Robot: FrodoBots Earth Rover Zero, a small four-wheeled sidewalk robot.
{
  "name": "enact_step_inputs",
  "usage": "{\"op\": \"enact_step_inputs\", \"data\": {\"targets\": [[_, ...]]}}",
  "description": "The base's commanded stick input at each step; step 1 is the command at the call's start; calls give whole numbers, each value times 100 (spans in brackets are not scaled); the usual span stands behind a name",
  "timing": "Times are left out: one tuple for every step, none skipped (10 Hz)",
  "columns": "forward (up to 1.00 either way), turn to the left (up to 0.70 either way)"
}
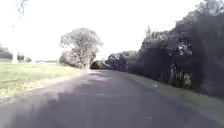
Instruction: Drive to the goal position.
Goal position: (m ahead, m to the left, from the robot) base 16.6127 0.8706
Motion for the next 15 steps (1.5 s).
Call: {"op": "enact_step_inputs", "data": {"targets": [[100,0],[100,0],[100,0],[100,0],[100,0],[100,2],[100,5],[100,9],[100,13],[100,16],[100,20],[100,23],[100,27],[100,18],[100,10]]}}
